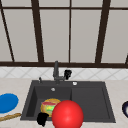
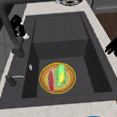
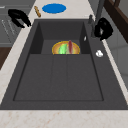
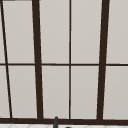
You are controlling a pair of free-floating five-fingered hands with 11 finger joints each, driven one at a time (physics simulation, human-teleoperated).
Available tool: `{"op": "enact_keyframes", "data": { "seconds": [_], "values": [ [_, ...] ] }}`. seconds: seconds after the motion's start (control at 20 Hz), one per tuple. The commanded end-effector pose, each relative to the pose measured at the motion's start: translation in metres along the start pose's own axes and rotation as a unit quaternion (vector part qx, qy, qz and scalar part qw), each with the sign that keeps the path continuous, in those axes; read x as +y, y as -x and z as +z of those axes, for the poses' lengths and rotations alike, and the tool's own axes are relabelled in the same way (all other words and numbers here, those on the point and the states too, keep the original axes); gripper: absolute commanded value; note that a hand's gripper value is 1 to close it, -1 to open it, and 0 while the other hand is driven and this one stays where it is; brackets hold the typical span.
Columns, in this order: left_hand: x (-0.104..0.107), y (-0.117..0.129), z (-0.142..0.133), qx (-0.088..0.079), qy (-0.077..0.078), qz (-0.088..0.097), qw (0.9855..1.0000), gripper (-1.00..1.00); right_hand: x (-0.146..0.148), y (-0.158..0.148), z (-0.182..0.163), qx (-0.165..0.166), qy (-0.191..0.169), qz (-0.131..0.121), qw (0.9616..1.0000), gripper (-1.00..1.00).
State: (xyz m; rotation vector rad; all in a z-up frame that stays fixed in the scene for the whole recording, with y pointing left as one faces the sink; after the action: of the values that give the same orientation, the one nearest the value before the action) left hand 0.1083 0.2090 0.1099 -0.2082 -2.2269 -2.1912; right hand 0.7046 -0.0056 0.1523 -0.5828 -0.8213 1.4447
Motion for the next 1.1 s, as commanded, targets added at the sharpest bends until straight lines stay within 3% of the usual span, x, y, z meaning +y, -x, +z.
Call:
{"op": "enact_keyframes", "data": {
  "seconds": [0.0,0.9,1.05],
  "values": [
    [0.0,0.0,0.0,0.0,0.0,0.0,1.0,0.0,0.0162,0.0038,-0.008,-0.002,0.001,-0.012,0.9999,1.0],
    [0.0,0.0,0.0,0.0,0.0,0.0,1.0,0.0,0.0196,0.0093,-0.0093,-0.018,0.008,-0.034,0.9992,1.0],
    [0.0,0.0,0.0,0.0,0.0,0.0,1.0,0.0,0.0148,0.0047,-0.0071,-0.014,0.007,-0.021,0.9997,1.0]
  ]
}}
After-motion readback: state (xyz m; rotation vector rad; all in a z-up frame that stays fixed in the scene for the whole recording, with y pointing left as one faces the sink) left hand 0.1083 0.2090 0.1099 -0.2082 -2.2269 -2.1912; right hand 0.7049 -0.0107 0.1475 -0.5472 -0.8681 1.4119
